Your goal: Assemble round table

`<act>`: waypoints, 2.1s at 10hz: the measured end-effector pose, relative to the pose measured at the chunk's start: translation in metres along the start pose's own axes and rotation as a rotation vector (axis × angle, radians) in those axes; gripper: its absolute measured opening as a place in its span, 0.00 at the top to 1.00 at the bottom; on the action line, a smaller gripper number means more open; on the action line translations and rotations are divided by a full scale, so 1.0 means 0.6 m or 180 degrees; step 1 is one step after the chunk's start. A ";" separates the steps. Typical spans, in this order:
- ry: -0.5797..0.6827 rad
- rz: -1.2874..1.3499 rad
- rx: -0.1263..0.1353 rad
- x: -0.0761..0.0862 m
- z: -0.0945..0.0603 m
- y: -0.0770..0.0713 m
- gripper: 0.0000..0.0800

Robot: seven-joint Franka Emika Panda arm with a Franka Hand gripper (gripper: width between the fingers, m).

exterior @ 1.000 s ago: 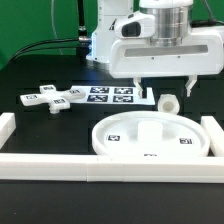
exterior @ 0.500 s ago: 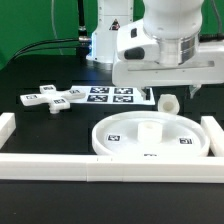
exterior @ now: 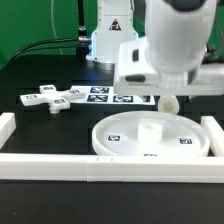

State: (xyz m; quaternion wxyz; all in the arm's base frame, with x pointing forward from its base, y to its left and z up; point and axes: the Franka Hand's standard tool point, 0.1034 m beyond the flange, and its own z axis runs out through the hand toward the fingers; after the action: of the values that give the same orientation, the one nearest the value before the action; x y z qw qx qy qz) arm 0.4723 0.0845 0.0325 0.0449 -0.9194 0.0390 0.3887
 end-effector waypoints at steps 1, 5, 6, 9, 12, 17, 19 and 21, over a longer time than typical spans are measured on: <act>-0.0287 0.0006 -0.0022 -0.005 0.009 0.001 0.19; -0.0555 0.0015 -0.0030 0.012 0.020 -0.001 0.19; -0.0532 -0.0002 -0.0024 0.017 0.023 0.000 0.19; -0.0549 -0.0009 -0.0032 0.015 0.034 -0.001 0.19; -0.0568 -0.0015 -0.0040 0.015 0.041 -0.003 0.49; -0.0572 -0.0313 -0.0006 -0.008 -0.001 -0.001 0.48; -0.0481 -0.0688 0.0037 -0.018 -0.058 0.006 0.48; -0.0413 -0.0718 0.0036 -0.014 -0.065 0.003 0.48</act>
Offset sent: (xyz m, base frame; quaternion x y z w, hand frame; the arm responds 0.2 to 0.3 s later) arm -0.0029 -0.0016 -0.0030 -0.0013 0.0033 0.0047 1.0000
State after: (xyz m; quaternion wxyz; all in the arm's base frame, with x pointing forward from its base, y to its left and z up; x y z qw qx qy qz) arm 0.4940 0.0788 0.0652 0.0960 -0.8906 -0.0653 0.4396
